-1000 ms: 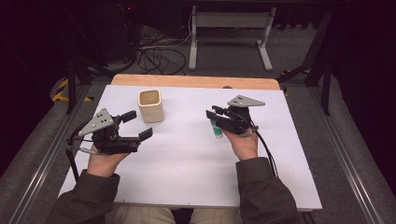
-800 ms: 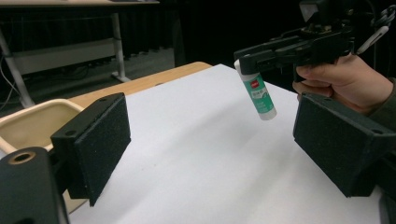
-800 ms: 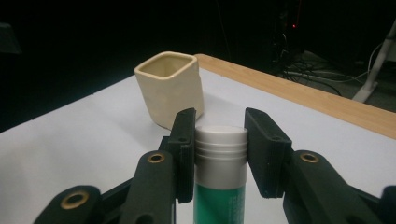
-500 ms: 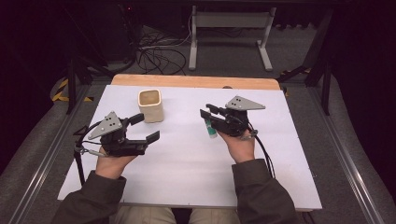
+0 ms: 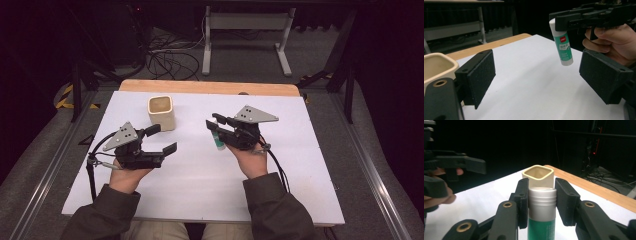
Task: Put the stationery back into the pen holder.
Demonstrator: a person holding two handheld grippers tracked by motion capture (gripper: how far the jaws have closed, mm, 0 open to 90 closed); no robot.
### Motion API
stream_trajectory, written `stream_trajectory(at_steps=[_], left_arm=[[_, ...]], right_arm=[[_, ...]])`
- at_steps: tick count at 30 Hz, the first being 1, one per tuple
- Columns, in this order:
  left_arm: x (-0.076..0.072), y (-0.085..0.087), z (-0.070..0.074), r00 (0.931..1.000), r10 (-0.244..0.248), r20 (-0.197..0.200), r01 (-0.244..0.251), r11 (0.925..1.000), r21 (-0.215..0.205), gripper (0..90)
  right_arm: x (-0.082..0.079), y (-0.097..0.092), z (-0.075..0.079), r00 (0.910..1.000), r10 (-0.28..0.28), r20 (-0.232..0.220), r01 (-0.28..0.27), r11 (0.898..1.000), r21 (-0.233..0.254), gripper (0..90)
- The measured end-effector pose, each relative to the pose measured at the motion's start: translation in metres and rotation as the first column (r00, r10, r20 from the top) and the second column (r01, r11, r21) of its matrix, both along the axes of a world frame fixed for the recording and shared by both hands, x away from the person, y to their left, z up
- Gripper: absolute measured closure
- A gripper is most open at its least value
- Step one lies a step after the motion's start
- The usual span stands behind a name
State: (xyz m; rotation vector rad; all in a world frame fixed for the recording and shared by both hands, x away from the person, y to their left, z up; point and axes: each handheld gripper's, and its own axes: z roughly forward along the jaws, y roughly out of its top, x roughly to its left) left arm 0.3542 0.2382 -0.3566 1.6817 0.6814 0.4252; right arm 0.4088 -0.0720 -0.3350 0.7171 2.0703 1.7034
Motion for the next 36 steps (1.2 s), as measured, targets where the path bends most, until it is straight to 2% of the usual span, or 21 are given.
stream_trajectory(at_steps=[9,20,24,28,29,36], left_arm=[[0.001,-0.011,-0.008,0.9999,-0.017,0.003,0.017,0.9999,-0.003,16.6],[0.000,-0.019,-0.015,0.9987,-0.049,-0.012,0.048,0.9975,-0.051,23.0],[0.000,-0.024,-0.017,0.9976,-0.065,-0.022,0.064,0.9959,-0.064,24.2],[0.000,-0.027,-0.019,0.9969,-0.077,-0.018,0.075,0.9945,-0.072,25.5],[0.000,-0.028,-0.020,0.9960,-0.084,-0.029,0.081,0.9933,-0.082,25.9],[-0.001,-0.034,-0.023,0.9930,-0.112,-0.036,0.109,0.9894,-0.097,30.3]], right_arm=[[-0.010,0.011,0.003,0.9986,0.040,0.035,-0.040,0.999,0.009,65.5],[-0.022,0.028,0.002,0.9906,0.104,0.088,-0.109,0.993,0.051,65.5],[-0.027,0.034,0.001,0.9873,0.112,0.113,-0.120,0.991,0.063,65.4],[-0.030,0.040,-0.001,0.9851,0.127,0.117,-0.135,0.988,0.069,65.4],[-0.031,0.041,-0.001,0.9848,0.129,0.116,-0.138,0.988,0.070,65.5],[-0.036,0.047,-0.003,0.9794,0.148,0.137,-0.161,0.983,0.086,65.5]])
